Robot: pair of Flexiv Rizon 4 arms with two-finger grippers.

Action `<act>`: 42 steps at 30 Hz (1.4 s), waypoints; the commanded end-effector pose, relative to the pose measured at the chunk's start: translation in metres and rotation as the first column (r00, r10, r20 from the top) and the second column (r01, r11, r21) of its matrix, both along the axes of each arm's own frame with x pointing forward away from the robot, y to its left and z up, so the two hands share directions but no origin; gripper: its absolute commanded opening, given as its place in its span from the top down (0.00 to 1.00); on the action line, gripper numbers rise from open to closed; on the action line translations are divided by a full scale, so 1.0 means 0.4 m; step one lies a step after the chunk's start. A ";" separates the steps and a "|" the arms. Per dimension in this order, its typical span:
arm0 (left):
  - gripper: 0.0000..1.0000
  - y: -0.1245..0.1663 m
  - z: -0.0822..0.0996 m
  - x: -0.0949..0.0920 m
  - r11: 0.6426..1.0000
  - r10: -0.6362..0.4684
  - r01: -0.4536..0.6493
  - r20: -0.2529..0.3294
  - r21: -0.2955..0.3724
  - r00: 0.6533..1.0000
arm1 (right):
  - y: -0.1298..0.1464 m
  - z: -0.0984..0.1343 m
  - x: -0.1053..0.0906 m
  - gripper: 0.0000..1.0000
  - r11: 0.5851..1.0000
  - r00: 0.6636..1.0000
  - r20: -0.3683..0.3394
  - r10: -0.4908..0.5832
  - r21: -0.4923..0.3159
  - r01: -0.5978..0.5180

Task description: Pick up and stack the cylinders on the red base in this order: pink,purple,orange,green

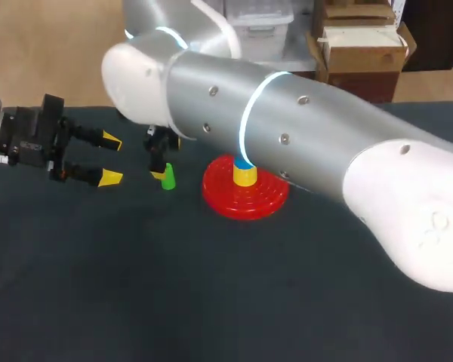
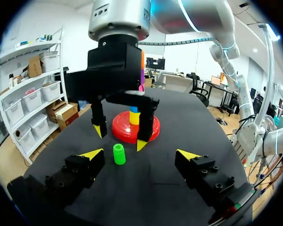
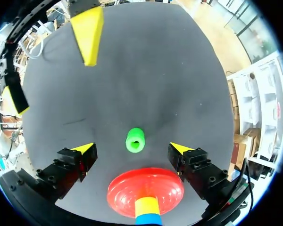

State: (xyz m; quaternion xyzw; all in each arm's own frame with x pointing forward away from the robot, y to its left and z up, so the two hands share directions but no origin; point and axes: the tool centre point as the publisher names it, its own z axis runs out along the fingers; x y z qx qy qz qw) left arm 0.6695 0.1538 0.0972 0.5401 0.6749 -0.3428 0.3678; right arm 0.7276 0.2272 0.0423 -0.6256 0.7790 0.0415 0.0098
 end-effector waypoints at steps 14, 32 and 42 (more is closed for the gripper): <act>0.00 0.000 0.000 -0.001 1.000 0.000 0.000 0.000 0.001 1.000 | 0.054 -0.036 0.060 0.44 0.996 0.997 -0.081 0.004 -0.089 -0.011; 0.00 0.000 0.000 -0.001 1.000 0.000 0.000 0.000 0.001 1.000 | 0.027 -0.050 0.047 0.45 0.995 0.995 -0.098 -0.031 -0.098 0.021; 0.00 0.000 0.000 -0.001 1.000 0.000 0.000 0.000 0.001 1.000 | 0.019 0.035 0.049 1.00 0.995 0.999 -0.019 -0.026 -0.100 0.024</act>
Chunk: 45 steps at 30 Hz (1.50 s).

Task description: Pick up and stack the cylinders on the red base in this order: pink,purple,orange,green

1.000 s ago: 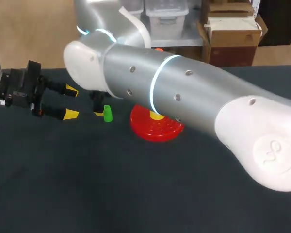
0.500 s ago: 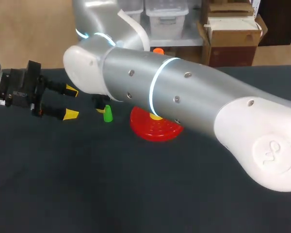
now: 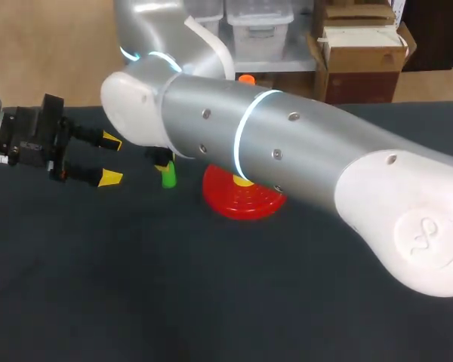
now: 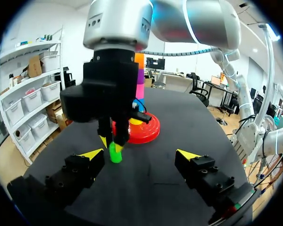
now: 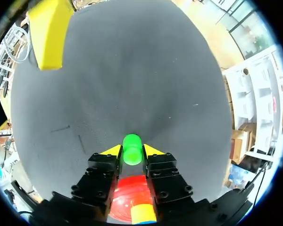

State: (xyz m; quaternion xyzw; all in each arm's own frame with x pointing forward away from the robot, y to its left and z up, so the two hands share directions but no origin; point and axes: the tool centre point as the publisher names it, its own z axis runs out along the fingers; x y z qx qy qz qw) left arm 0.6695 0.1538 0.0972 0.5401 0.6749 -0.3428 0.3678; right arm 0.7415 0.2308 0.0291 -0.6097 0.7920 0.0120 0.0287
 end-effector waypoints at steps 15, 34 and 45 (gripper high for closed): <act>0.00 0.000 0.000 -0.001 1.000 0.000 0.000 0.000 0.001 1.000 | -0.140 0.555 0.009 1.00 0.994 0.994 0.020 0.106 0.004 -0.106; 0.00 0.000 0.000 -0.001 1.000 0.000 0.000 0.000 0.001 1.000 | -0.316 0.694 -0.051 1.00 1.000 0.999 -0.046 0.019 0.000 -0.019; 0.00 0.000 0.000 -0.001 1.000 0.000 0.000 0.000 0.001 1.000 | -0.357 0.663 -0.053 1.00 0.999 0.996 -0.085 -0.024 -0.030 0.021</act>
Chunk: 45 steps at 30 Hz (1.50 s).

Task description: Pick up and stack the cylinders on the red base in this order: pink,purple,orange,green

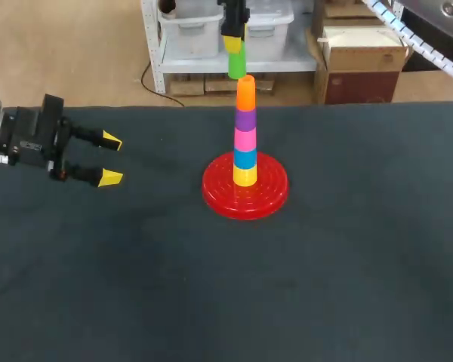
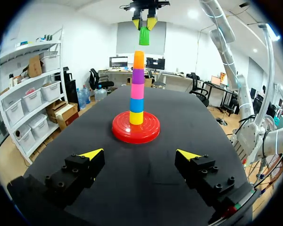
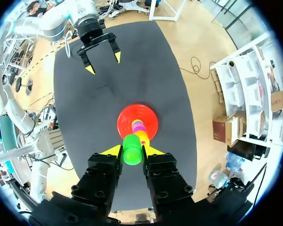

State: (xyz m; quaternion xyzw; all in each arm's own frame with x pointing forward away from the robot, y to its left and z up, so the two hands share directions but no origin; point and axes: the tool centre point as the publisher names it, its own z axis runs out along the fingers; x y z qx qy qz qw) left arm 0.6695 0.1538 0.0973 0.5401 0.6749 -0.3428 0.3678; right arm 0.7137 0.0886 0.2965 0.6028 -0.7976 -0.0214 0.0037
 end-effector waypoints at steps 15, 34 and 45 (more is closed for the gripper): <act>0.00 0.000 0.000 -0.001 1.000 0.001 -0.001 0.000 0.001 1.000 | -0.038 -0.055 0.026 1.00 0.998 0.998 -0.020 -0.059 -0.005 0.059; 0.00 0.000 0.000 -0.001 1.000 0.001 -0.001 0.000 0.001 1.000 | -0.027 -0.067 0.054 1.00 0.999 0.999 -0.017 -0.048 -0.011 0.047; 0.00 0.000 0.000 -0.001 1.000 0.001 -0.001 0.000 0.001 1.000 | -0.016 -0.133 0.024 1.00 0.997 0.998 -0.038 -0.042 0.058 0.044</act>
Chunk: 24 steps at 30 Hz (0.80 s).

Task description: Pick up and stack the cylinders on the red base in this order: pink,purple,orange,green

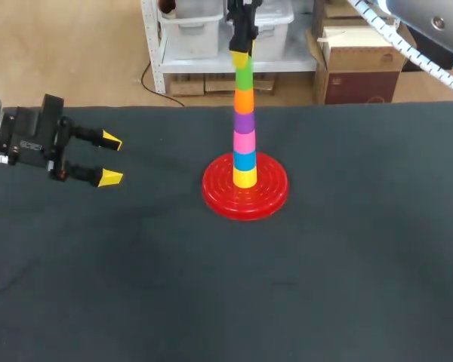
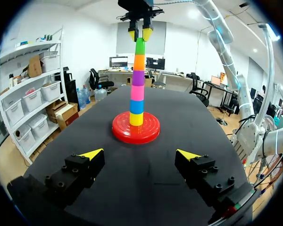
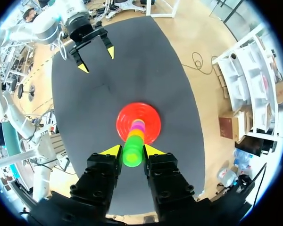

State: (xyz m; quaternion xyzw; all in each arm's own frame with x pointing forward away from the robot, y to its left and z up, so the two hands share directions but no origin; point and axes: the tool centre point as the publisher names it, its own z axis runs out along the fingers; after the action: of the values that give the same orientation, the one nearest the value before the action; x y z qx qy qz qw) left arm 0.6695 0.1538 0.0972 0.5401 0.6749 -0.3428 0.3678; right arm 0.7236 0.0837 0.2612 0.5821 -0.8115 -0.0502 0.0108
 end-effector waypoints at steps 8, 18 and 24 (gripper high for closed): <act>0.00 0.000 0.000 -0.001 1.000 0.000 0.000 0.000 0.001 1.000 | -0.008 0.037 -0.027 0.00 0.997 0.987 0.151 0.059 0.044 -0.066; 0.00 0.000 0.000 -0.001 1.000 0.000 0.000 0.000 0.001 1.000 | -0.108 0.138 -0.155 0.00 0.973 0.893 0.448 -0.046 0.224 -0.063; 0.00 0.000 0.000 -0.001 1.000 0.000 0.000 0.000 0.001 1.000 | -0.211 0.142 -0.223 0.00 0.942 0.842 0.526 -0.122 0.328 -0.068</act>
State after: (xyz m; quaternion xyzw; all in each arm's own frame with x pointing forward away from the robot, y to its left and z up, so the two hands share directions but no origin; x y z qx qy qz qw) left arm 0.6695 0.1538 0.0972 0.5401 0.6749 -0.3428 0.3678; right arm 0.6930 0.0474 0.3260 0.6006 -0.7968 -0.0622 -0.0235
